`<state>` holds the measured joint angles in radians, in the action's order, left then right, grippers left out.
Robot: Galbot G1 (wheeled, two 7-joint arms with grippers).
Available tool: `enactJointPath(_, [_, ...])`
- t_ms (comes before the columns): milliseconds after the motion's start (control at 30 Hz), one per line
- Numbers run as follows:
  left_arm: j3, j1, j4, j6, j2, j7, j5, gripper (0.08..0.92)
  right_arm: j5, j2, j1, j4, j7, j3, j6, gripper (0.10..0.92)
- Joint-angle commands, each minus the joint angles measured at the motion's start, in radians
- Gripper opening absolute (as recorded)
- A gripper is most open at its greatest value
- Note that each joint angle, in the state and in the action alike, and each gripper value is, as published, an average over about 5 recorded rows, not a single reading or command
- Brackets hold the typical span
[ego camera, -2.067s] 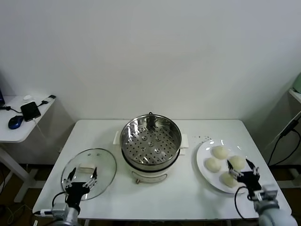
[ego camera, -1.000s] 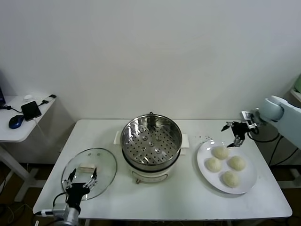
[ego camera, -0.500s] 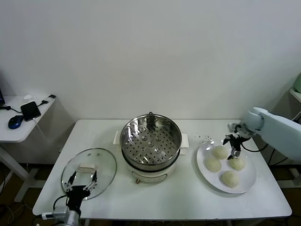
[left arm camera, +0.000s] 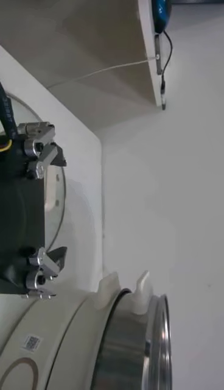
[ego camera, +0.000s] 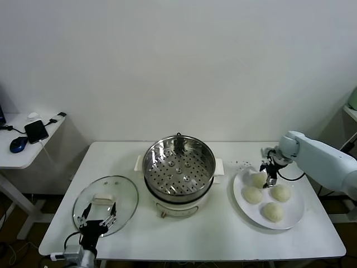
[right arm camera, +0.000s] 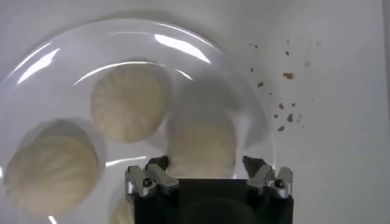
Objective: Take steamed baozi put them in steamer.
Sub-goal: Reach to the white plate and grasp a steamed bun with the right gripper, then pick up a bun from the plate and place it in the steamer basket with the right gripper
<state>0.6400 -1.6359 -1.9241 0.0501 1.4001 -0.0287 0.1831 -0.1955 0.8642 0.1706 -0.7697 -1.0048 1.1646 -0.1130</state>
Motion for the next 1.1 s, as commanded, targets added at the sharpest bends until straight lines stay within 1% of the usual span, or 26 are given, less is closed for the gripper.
enactJointPath(33, [-0.002,-0.001,-0.005,0.004,0.004,0.000,-0.008,0.823,-0.008,0.008,0.022,-0.006,-0.021,0.007,0.009,0.675])
enactJointPath(100, [-0.004,-0.003,-0.008,0.006,0.006,-0.001,-0.011,0.823,-0.019,-0.004,0.061,-0.032,-0.036,0.033,0.028,0.652])
enactJointPath(200, [-0.008,-0.005,-0.014,0.007,0.007,-0.002,-0.013,0.823,-0.038,-0.023,0.166,-0.094,-0.061,0.110,0.065,0.646])
enactJointPath(333, [-0.014,-0.007,-0.022,0.008,0.007,-0.003,-0.017,0.823,-0.119,-0.006,0.404,-0.181,-0.102,0.258,0.152,0.645])
enactJointPath(400, [-0.017,-0.008,-0.028,0.010,0.005,-0.002,-0.018,0.823,-0.188,0.033,0.543,-0.220,-0.121,0.331,0.199,0.645])
enactJointPath(567, [-0.024,-0.009,-0.040,0.013,-0.001,-0.002,-0.018,0.823,-0.354,0.207,0.799,-0.344,-0.163,0.466,0.327,0.645])
enactJointPath(633, [-0.025,-0.008,-0.042,0.014,-0.004,-0.002,-0.017,0.823,-0.380,0.274,0.845,-0.421,-0.172,0.485,0.373,0.645])
enactJointPath(700, [-0.025,-0.006,-0.043,0.015,-0.008,-0.002,-0.015,0.823,-0.368,0.327,0.867,-0.503,-0.176,0.497,0.422,0.645])
enactJointPath(800, [-0.022,-0.002,-0.046,0.018,-0.012,-0.002,-0.012,0.823,-0.257,0.383,0.842,-0.595,-0.157,0.514,0.526,0.645])
enactJointPath(900, [-0.020,0.000,-0.048,0.019,-0.016,-0.003,-0.008,0.823,-0.075,0.408,0.752,-0.588,-0.114,0.494,0.642,0.645])
enactJointPath(1000, [-0.022,-0.001,-0.047,0.018,-0.020,-0.004,-0.008,0.823,0.187,0.426,0.620,-0.477,-0.043,0.410,0.760,0.645])
enactJointPath(1100, [-0.024,-0.002,-0.046,0.017,-0.022,-0.005,-0.008,0.823,0.427,0.461,0.482,-0.317,0.039,0.299,0.855,0.645])
